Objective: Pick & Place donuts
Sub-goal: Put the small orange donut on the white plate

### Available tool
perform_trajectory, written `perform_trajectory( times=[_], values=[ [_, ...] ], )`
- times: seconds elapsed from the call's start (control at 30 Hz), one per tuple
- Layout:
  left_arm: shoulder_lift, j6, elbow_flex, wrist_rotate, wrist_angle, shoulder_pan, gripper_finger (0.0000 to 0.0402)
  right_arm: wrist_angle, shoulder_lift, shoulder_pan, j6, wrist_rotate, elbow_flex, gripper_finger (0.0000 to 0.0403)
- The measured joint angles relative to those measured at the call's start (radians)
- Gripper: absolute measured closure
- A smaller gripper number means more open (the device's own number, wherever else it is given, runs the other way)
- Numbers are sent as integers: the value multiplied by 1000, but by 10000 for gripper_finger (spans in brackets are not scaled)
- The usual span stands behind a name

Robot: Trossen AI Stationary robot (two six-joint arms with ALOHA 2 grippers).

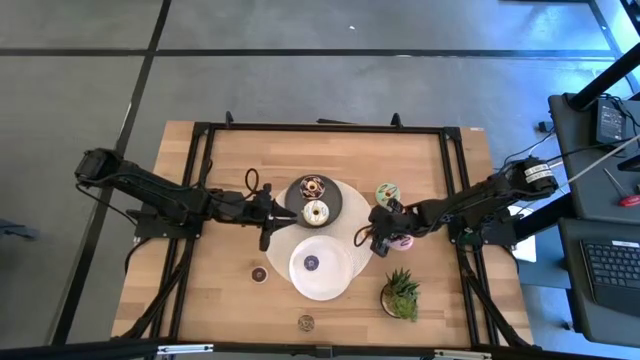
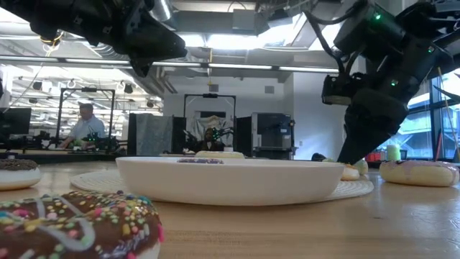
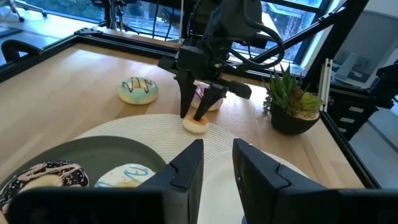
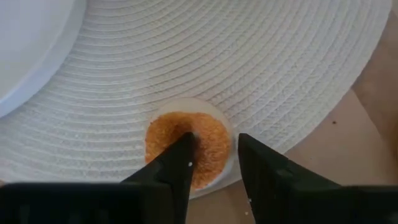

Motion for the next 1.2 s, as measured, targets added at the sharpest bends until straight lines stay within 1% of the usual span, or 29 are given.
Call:
perform_trajectory(
  times=[0.2, 0.37, 0.57, 0.77, 0.87, 0.97, 1.03, 1.2],
  values=[
    [0, 0, 0, 0, 0, 0, 317, -2, -4, 0, -20, -1, 0, 322],
    [0, 0, 0, 0, 0, 0, 321, -18, -30, 0, -67, -1, 17, 349],
    [0, 0, 0, 0, 0, 0, 322, -22, -33, 9, -132, -19, 127, 360],
    [0, 0, 0, -8, 0, 0, 318, 96, -16, 68, -222, -22, 222, 361],
    [0, 0, 0, -12, 0, 0, 319, 130, 29, 96, -241, -21, 267, 361],
    [0, 0, 0, -12, -1, 0, 322, 102, 104, 115, -245, -21, 346, 361],
    [0, 0, 0, -12, -1, 0, 322, 48, 164, 122, -246, -34, 417, 361],
    [0, 0, 0, -12, -1, 0, 319, -153, 320, 123, -242, -58, 581, 361]
  ],
)
